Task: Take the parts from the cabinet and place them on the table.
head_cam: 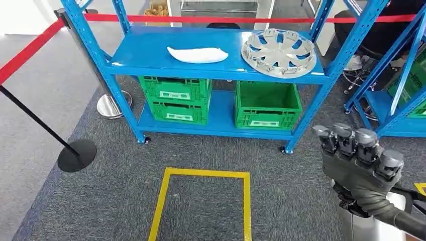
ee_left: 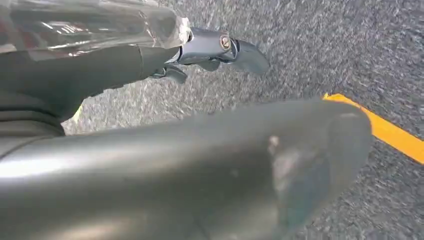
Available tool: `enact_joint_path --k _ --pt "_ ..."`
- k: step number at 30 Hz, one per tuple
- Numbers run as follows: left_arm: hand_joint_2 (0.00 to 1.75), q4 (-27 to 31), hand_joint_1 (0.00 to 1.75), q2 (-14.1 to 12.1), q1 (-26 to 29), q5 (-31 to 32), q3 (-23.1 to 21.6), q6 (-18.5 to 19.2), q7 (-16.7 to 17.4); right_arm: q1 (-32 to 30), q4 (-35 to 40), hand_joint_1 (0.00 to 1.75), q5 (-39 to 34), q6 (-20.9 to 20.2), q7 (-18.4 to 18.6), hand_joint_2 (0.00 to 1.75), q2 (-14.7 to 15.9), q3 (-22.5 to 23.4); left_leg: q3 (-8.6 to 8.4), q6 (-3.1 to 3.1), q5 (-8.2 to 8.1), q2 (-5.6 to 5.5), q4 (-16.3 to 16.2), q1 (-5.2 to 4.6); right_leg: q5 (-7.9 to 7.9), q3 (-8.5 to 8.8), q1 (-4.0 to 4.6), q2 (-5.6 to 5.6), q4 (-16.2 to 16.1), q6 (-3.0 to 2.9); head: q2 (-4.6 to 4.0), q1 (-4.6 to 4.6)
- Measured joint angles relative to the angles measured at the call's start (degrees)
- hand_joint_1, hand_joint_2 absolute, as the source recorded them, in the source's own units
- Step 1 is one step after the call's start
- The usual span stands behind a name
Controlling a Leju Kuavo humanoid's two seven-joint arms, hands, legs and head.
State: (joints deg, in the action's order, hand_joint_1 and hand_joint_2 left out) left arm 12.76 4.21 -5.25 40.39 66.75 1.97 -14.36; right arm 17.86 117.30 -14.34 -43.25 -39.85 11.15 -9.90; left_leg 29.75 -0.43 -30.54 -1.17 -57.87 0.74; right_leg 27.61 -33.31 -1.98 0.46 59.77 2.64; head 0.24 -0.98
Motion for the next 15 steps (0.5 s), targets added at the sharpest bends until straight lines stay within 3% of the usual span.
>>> enact_joint_path --k 1,3,5,6,8,9,10,11,12,14,15 --pt "0.0 0.0 0.0 0.1 0.0 0.1 0.0 0.0 0.0 -0.1 0.1 0.0 -0.1 0.0 0.0 0.0 0.2 0.0 0.2 -0.22 0.13 0.01 0.3 -0.06 0.01 -0.21 0.07 0.08 0.5 -0.8 0.0 -0.22" --pt "0.0 -0.1 0.0 0.2 0.0 0.2 0.0 0.0 0.0 -0.2 0.2 0.0 -0.2 0.0 0.0 0.0 0.4 -0.1 -0.03 -0.53 0.32 0.03 0.7 0.15 0.14 -0.51 0.36 0.17 0.6 -1.61 0.0 -0.37" --pt "0.0 -0.1 0.0 0.2 -0.1 0.2 0.0 0.0 0.0 -0.2 0.2 0.0 -0.4 0.0 0.0 0.0 0.5 -0.1 0.17 -1.0 -0.53 0.43 -0.1 0.37 0.2 -0.01 0.06 0.08 0.3 -2.38 0.0 -0.42" --pt "0.0 -0.1 0.0 0.3 -0.2 0.2 0.0 0.0 0.0 -0.2 0.3 0.0 -0.5 0.0 0.0 0.0 0.6 -0.2 1.7 -1.15 -1.94 0.66 -3.1 0.37 0.37 0.14 0.09 -0.07 0.3 -2.71 0.0 -0.7" --pt "0.0 -0.1 0.0 0.3 -0.2 0.2 0.0 -0.1 0.0 -0.2 0.3 0.0 -0.6 0.1 0.4 0.0 0.6 -0.2 7.28 -1.29 -5.5 0.69 -12.7 0.37 0.59 0.19 0.3 -0.2 0.3 -3.05 0.0 -0.63" --pt "0.0 -0.1 0.0 0.3 -0.1 0.2 0.0 -0.1 0.0 -0.3 0.3 0.0 -0.5 0.2 0.7 0.0 0.6 -0.3 10.01 -1.26 -6.37 0.69 -16.9 0.37 0.67 0.21 0.42 -0.21 0.3 -3.16 0.0 -0.68" --pt "0.0 -0.1 0.0 0.3 -0.1 0.2 0.0 -0.1 0.0 -0.3 0.3 0.0 -0.5 0.2 0.9 0.0 0.6 -0.3 11.56 -1.16 -5.8 0.69 -18.4 0.37 0.78 0.31 0.54 -0.2 0.3 -3.29 0.0 -0.63" --pt "0.0 -0.1 0.0 0.3 -0.1 0.2 0.0 -0.1 0.0 -0.3 0.3 0.0 -0.6 0.2 0.9 0.0 0.6 -0.3 11.59 -0.97 -4.09 0.69 -17.1 0.34 0.88 0.49 0.63 -0.19 0.3 -3.35 0.0 -0.66" --pt "0.0 -0.1 0.0 0.3 -0.1 0.2 0.0 -0.1 0.0 -0.3 0.3 0.0 -0.5 0.2 0.9 0.0 0.6 -0.4 10.36 -0.64 -1.28 0.69 -13.5 0.24 1.06 0.8 0.75 -0.18 0.3 -3.39 0.0 -0.66" --pt "0.0 -0.1 0.0 0.3 -0.2 0.2 0.0 -0.1 0.0 -0.3 0.3 0.0 -0.6 0.4 1.2 0.0 0.6 -0.4 5.93 0.59 4.29 0.7 -3.1 -0.34 1.45 1.46 0.86 -0.16 0.2 -3.28 0.0 -0.68" --pt "0.0 -0.1 0.0 0.1 -0.3 0.2 0.1 -0.1 -0.1 -0.3 0.3 0.0 -0.7 0.6 1.7 0.0 0.6 -0.4 4.86 1.02 3.69 0.78 -1.0 -0.72 1.74 1.48 1.14 -0.14 0.4 -2.9 0.0 -0.52"
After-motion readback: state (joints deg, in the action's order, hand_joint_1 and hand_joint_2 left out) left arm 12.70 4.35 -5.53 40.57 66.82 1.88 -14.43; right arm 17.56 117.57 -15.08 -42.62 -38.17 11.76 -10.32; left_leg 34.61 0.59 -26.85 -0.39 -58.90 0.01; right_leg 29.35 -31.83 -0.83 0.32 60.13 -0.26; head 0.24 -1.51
